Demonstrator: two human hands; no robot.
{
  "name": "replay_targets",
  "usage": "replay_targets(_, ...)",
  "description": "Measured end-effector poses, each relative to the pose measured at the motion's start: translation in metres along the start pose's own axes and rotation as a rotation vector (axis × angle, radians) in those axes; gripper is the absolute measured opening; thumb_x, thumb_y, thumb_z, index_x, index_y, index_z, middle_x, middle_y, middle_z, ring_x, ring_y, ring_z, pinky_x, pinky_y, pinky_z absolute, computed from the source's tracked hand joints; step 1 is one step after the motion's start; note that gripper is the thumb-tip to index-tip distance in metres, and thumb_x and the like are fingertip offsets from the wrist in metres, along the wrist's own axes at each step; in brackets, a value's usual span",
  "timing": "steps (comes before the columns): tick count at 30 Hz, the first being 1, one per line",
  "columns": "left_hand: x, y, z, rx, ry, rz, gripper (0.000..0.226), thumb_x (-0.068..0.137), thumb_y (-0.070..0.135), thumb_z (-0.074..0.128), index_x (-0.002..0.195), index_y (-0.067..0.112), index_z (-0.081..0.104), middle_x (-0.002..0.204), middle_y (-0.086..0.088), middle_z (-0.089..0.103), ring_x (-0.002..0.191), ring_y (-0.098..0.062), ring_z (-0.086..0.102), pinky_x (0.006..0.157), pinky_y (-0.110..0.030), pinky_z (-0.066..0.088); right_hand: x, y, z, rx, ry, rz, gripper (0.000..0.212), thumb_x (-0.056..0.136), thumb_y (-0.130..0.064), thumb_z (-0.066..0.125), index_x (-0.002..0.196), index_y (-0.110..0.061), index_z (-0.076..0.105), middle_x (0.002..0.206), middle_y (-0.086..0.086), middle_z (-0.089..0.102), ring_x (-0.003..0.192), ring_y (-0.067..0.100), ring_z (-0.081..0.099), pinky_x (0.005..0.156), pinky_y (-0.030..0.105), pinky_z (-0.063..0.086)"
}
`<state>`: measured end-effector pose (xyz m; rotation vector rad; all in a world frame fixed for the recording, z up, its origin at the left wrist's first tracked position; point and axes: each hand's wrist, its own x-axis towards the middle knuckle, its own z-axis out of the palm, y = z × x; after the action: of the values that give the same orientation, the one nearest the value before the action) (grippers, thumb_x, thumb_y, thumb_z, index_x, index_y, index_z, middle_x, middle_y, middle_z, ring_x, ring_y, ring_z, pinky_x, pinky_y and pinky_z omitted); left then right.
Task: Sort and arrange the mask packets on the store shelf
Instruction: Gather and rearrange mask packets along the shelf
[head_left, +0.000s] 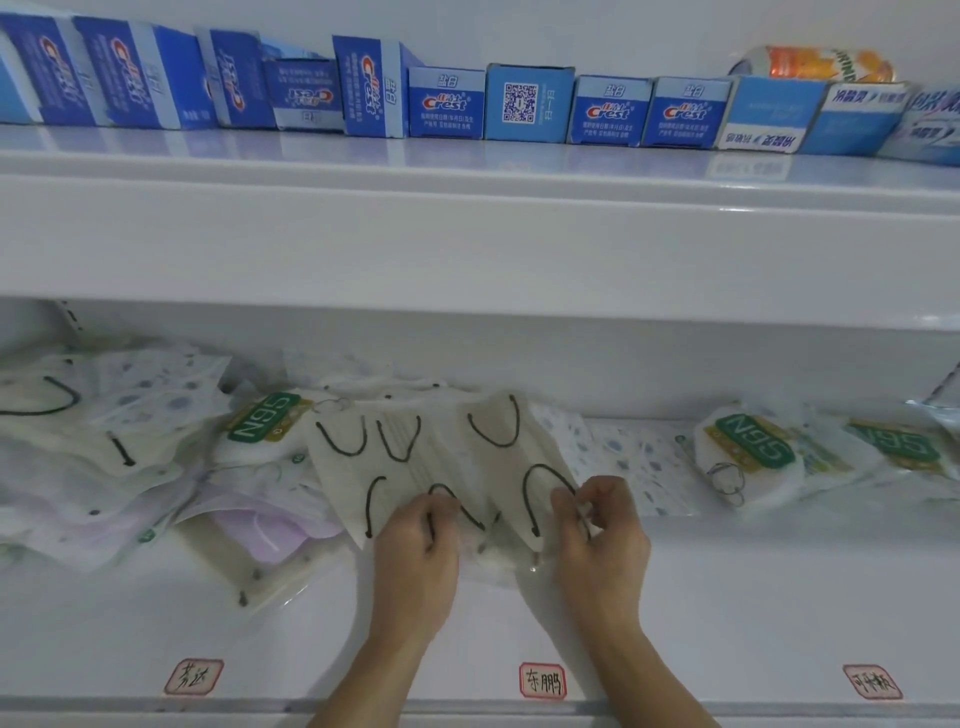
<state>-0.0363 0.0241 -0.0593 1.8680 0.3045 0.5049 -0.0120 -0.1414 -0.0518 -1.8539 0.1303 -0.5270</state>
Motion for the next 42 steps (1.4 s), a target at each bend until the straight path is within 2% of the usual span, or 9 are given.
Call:
replay_targets(7, -0.001, 0.0, -0.001, -0.024, -0.067, 0.002, 0.02, 0.094, 0.031, 0.066, 0.078, 0.019, 0.064, 0.068, 0.001, 0.07, 0.067, -0.014, 0.067, 0.064, -0.035, 0.051, -0.004, 0.0, 0.009, -0.117, -0.434, -0.213, 0.011, 0.097, -0.022, 0.064, 0.103, -0.028, 0.058, 0.074, -0.015, 0.066, 0.065, 0.007, 0.062, 0.059, 0.021, 0.044)
replay_targets(10, 0.001, 0.001, -0.005, -0.139, 0.144, -0.086, 0.01, 0.096, 0.007, 0.062, 0.095, 0.018, 0.062, 0.085, 0.004, 0.071, 0.086, -0.017, 0.068, 0.076, -0.026, 0.048, -0.001, 0.009, 0.013, -0.208, -0.248, -0.141, 0.019, 0.094, -0.018, 0.06, 0.111, -0.028, 0.057, 0.087, -0.014, 0.066, 0.085, 0.014, 0.064, 0.071, 0.03, 0.047)
replay_targets(15, 0.0, 0.01, -0.01, -0.277, 0.196, -0.106, 0.078, 0.097, -0.005, 0.054, 0.157, 0.027, 0.015, 0.146, 0.003, 0.051, 0.118, 0.004, 0.057, 0.099, -0.019, 0.045, -0.004, 0.021, 0.028, -0.67, -0.244, -0.21, 0.054, 0.063, -0.056, 0.068, 0.111, -0.032, 0.065, 0.117, -0.017, 0.063, 0.117, 0.013, 0.055, 0.092, 0.04, 0.047)
replay_targets(18, -0.004, 0.012, -0.01, -0.383, 0.146, -0.094, 0.099, 0.097, -0.011, 0.051, 0.155, 0.052, 0.001, 0.12, 0.034, 0.063, 0.086, 0.013, 0.066, 0.079, -0.034, 0.06, 0.0, 0.026, 0.027, -0.654, -0.254, -0.226, 0.024, 0.077, -0.047, 0.065, 0.098, -0.036, 0.071, 0.114, -0.015, 0.064, 0.112, 0.019, 0.057, 0.089, 0.041, 0.047)
replay_targets(20, -0.006, 0.014, -0.011, -0.292, 0.133, -0.055, 0.086, 0.096, -0.014, 0.048, 0.157, 0.038, 0.019, 0.111, 0.034, 0.063, 0.074, 0.016, 0.063, 0.068, -0.014, 0.054, 0.003, 0.028, 0.024, -0.536, -0.157, -0.264, 0.011, 0.082, -0.032, 0.066, 0.087, -0.029, 0.076, 0.101, -0.008, 0.07, 0.097, 0.026, 0.063, 0.078, 0.039, 0.049)
replay_targets(23, 0.0, 0.008, -0.01, -0.133, 0.112, -0.012, 0.043, 0.093, -0.006, 0.052, 0.107, 0.029, 0.071, 0.098, 0.015, 0.072, 0.084, -0.003, 0.067, 0.07, -0.013, 0.048, 0.007, 0.024, 0.017, -0.346, 0.03, -0.357, 0.017, 0.091, -0.028, 0.061, 0.093, -0.022, 0.078, 0.1, -0.004, 0.073, 0.096, 0.025, 0.064, 0.082, 0.037, 0.047)
replay_targets(28, -0.002, 0.009, -0.004, -0.155, -0.018, -0.026, 0.042, 0.099, 0.04, 0.058, 0.064, 0.016, 0.055, 0.054, 0.004, 0.057, 0.054, -0.011, 0.053, 0.057, -0.03, 0.044, -0.014, 0.004, 0.02, -0.368, -0.439, -0.747, 0.033, 0.101, -0.046, 0.051, 0.12, -0.027, 0.071, 0.119, -0.012, 0.067, 0.118, 0.014, 0.056, 0.099, 0.034, 0.044)
replay_targets(36, -0.002, 0.011, -0.01, -0.316, 0.033, -0.062, 0.015, 0.093, 0.002, 0.067, 0.092, 0.017, 0.065, 0.082, 0.007, 0.074, 0.075, -0.005, 0.069, 0.071, -0.024, 0.053, -0.009, -0.001, 0.007, -0.179, -0.307, -0.255, 0.047, 0.09, -0.054, 0.05, 0.128, -0.028, 0.056, 0.123, -0.016, 0.054, 0.108, -0.003, 0.054, 0.088, 0.029, 0.049)
replay_targets(42, -0.004, 0.009, -0.008, -0.393, -0.051, -0.027, 0.087, 0.072, -0.008, 0.085, 0.141, 0.028, 0.045, 0.137, 0.007, 0.059, 0.127, -0.01, 0.059, 0.102, -0.033, 0.051, -0.016, -0.013, 0.003, -0.026, -0.405, -0.183, 0.055, 0.087, -0.044, 0.074, 0.135, -0.03, 0.051, 0.118, -0.026, 0.064, 0.096, 0.0, 0.068, 0.072, 0.017, 0.055)
